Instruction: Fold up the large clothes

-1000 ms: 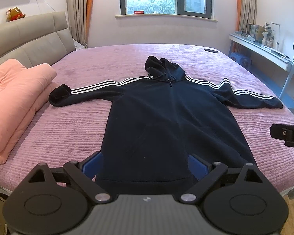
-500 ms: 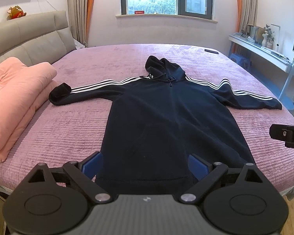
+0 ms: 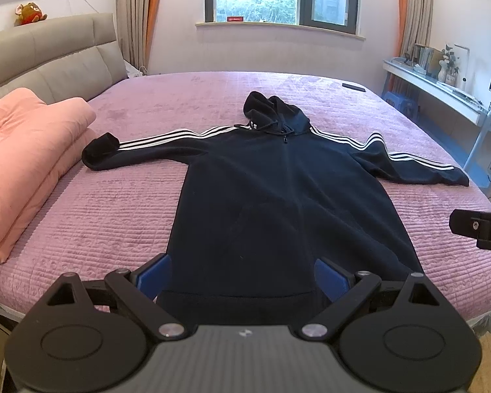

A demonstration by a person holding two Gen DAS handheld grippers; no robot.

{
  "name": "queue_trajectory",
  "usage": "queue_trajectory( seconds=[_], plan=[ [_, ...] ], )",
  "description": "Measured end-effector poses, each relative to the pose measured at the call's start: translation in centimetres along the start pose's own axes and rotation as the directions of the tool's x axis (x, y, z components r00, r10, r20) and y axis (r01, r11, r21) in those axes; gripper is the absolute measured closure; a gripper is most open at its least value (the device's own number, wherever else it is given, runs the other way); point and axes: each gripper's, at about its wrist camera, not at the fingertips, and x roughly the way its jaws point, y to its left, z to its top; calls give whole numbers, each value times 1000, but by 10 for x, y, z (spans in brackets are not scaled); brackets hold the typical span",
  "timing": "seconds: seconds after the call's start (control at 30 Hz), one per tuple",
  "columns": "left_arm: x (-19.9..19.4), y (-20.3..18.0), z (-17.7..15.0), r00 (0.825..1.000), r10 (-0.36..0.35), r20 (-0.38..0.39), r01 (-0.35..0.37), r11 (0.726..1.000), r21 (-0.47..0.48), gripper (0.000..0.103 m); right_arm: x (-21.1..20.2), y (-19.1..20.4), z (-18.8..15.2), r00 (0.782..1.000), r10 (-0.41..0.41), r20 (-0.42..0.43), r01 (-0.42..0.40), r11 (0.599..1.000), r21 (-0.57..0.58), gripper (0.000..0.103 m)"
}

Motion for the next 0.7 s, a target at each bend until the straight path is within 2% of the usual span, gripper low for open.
queue_trajectory(
  seconds=[0.7],
  plan=[
    [-15, 17, -7, 999, -28, 29, 30, 998, -49, 7, -15, 14, -7, 1000, -12, 15, 12, 999, -30, 1]
  ],
)
